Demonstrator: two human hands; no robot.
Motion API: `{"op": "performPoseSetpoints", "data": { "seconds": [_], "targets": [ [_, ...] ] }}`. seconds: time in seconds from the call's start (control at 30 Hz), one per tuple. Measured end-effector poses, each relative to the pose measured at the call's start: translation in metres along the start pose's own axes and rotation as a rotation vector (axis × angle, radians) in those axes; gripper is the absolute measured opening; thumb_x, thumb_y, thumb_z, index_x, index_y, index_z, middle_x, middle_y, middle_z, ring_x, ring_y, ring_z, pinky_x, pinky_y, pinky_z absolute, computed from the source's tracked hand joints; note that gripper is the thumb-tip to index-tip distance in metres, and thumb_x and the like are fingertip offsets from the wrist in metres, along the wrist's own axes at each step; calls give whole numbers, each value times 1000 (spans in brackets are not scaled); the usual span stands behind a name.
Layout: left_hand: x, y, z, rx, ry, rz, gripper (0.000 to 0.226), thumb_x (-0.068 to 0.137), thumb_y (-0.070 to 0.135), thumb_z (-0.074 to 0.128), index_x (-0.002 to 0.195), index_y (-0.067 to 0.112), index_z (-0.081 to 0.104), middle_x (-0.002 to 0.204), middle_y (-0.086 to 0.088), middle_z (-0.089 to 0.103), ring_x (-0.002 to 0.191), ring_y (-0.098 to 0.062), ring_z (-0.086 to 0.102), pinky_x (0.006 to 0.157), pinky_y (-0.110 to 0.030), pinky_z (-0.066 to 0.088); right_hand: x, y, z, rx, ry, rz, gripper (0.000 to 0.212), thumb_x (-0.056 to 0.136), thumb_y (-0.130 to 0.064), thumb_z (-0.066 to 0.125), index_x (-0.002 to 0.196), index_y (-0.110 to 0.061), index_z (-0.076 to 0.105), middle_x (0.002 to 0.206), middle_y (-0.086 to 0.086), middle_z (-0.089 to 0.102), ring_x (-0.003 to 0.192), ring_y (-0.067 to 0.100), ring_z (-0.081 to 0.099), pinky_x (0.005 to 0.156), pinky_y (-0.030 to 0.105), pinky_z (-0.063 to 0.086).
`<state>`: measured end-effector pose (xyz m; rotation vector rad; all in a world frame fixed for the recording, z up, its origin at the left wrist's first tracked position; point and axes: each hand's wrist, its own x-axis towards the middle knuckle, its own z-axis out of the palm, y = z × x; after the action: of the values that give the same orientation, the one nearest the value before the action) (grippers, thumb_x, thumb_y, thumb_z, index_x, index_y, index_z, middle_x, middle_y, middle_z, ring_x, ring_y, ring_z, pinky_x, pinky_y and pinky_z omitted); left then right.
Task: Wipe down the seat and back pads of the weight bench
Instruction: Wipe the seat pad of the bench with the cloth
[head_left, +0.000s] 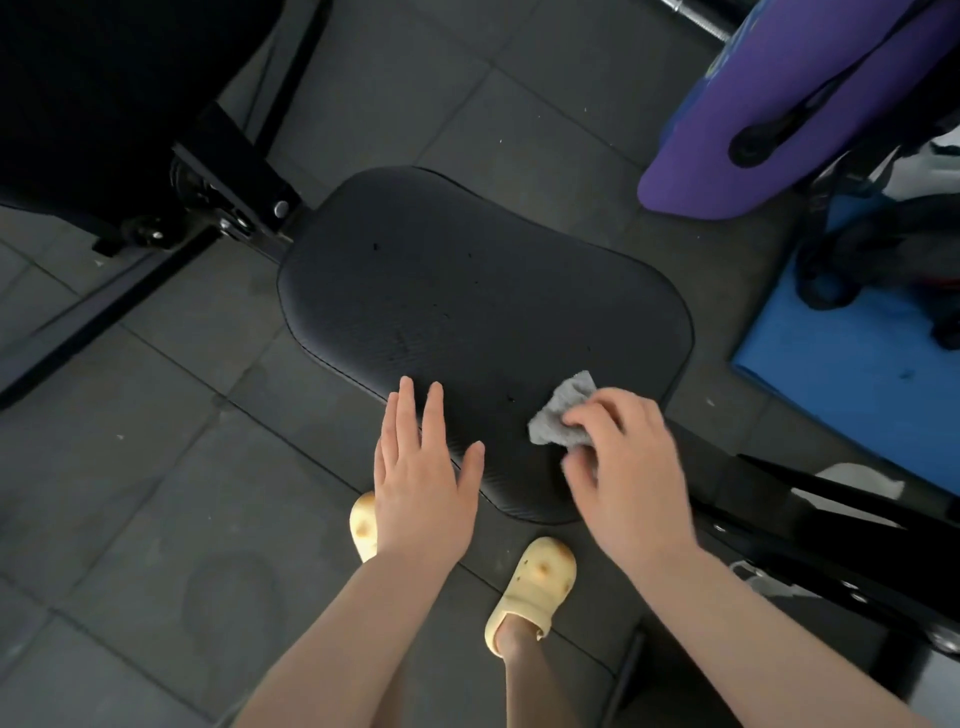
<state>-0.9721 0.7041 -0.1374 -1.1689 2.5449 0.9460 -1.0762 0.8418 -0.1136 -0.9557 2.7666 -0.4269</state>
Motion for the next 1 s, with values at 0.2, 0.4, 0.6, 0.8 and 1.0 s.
{"op": "performPoseSetpoints", "data": {
  "seconds": [0.2, 0.4, 0.6, 0.8, 1.0],
  "targets": [
    [0, 1, 4, -1, 5, 3, 70, 94, 40, 48, 151, 22, 10, 161, -1, -1, 148, -19, -2, 117, -32, 4, -20, -2, 17, 28, -80, -208, 22, 75, -9, 71, 94, -14, 63, 103, 2, 59, 93, 22, 54, 69, 36, 53],
    [0, -3, 5, 2, 13, 20, 70, 95, 40, 46, 151, 24, 8, 161, 1, -3, 148, -18, -3, 114, -29, 0, 10, 26, 6, 27, -9, -91, 34, 72, 2, 72, 101, -14, 63, 107, 8, 55, 94, 25, 50, 63, 31, 53],
    [0, -2, 10, -30, 21, 15, 70, 94, 31, 52, 151, 20, 12, 161, -1, 0, 148, -19, -2, 117, -32, 4, -9, -30, 39, 82, -1, -76, 28, 77, -11, 62, 103, -19, 59, 109, 4, 56, 92, 23, 47, 67, 32, 50],
    [0, -11, 3, -29, 1, 37, 65, 96, 36, 44, 150, 28, 9, 160, 5, -3, 147, -14, -4, 117, -30, 4, 20, 2, 10, -10, 29, -52, 25, 75, -4, 64, 98, -15, 64, 104, 6, 58, 90, 28, 52, 58, 38, 54],
    [0, -13, -2, -58, -39, 65, 69, 96, 31, 48, 151, 27, 8, 160, 5, -5, 147, -14, -5, 118, -32, 8, 3, -44, 26, 13, -80, -105, 12, 84, -19, 58, 95, -20, 62, 106, -4, 58, 90, 21, 52, 55, 32, 53]
  ]
}}
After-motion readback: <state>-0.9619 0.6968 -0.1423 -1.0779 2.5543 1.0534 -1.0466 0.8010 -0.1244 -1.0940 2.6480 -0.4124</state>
